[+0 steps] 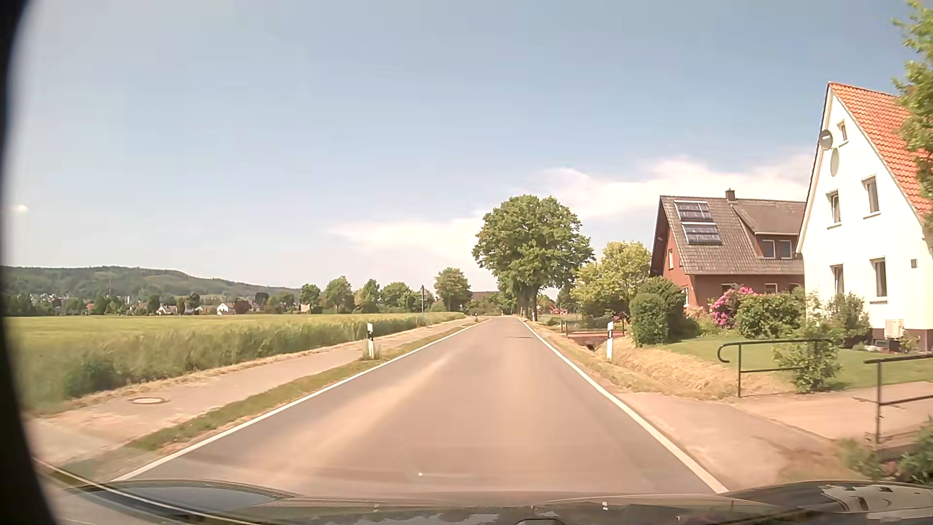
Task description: Follow the waypoints while adhering to traffic rules and regulations
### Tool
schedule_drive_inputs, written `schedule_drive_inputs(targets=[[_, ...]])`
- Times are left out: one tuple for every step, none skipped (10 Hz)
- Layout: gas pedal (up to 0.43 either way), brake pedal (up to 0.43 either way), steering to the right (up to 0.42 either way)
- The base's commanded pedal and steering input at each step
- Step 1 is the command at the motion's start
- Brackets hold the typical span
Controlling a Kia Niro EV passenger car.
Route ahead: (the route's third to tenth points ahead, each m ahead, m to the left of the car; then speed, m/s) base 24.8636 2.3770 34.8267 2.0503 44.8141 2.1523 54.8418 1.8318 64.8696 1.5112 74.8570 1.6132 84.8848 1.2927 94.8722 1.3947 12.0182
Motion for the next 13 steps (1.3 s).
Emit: schedule_drive_inputs(targets=[[0.398,0.0,-0.003],[0.398,0.0,-0.003],[0.398,0.0,-0.003],[0.398,0.0,-0.002],[0.398,0.0,-0.001],[0.398,0.0,-0.001],[0.398,0.0,0.001],[0.398,0.0,0.003],[0.398,0.0,0.004],[0.398,0.0,0.004],[0.398,0.0,0.004],[0.398,0.0,0.004],[0.398,0.0,0.005]])
